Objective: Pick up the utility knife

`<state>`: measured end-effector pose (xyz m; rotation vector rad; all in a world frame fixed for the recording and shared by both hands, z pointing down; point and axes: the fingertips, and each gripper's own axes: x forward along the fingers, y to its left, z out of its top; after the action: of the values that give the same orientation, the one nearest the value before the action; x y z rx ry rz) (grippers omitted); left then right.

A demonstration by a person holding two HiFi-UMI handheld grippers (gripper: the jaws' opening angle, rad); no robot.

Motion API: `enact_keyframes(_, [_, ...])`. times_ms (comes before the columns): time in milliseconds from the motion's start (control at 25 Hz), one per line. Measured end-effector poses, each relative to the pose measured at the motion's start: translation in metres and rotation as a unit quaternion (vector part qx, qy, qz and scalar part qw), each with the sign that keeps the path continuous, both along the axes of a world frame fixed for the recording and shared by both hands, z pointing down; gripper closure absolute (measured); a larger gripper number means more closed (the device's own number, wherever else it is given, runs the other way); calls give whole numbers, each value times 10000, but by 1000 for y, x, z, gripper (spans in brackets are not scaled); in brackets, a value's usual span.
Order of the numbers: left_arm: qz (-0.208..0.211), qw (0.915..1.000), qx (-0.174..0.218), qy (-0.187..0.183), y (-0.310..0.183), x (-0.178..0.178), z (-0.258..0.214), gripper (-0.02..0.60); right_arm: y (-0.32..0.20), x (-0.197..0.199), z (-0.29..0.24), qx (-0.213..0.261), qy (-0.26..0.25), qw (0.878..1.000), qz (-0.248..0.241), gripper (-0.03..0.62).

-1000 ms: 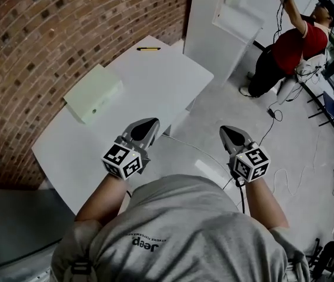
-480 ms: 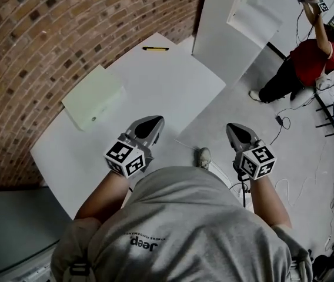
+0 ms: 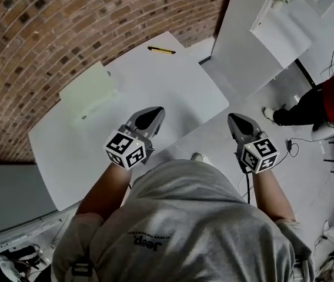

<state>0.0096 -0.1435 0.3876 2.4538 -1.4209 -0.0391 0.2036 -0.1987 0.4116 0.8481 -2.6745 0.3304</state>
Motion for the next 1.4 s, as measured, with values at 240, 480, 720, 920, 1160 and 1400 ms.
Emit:
enact_keyframes(240, [-283,9995,-150,-74,-53,19,7,581,-57,-1,14,-234,-107,9988,-410,585])
enact_keyframes(480, [-242,9994,-236,31,-74,-4,24,581,-82,-26,31,-323,-113,9990,-278,584])
enact_keyframes(720, [57,9994,-347,39,-91,-31,36,581,-94,-49,35,-304,-91,9994,153,583])
enact_keyframes(920, [47,9994,-329,114,-99,-44,39,581,-98,-64,41,-351,-45,9993,117,562])
enact_keyframes(1160, [-32,9993,-358,140,-99,-49,43,581,-104,-75,41,-417,-95,9990,-151,418])
enact_keyframes(1400, [-202,9989,-391,185,-100,-64,48,581,-120,-95,45,-344,258,9979,-493,410])
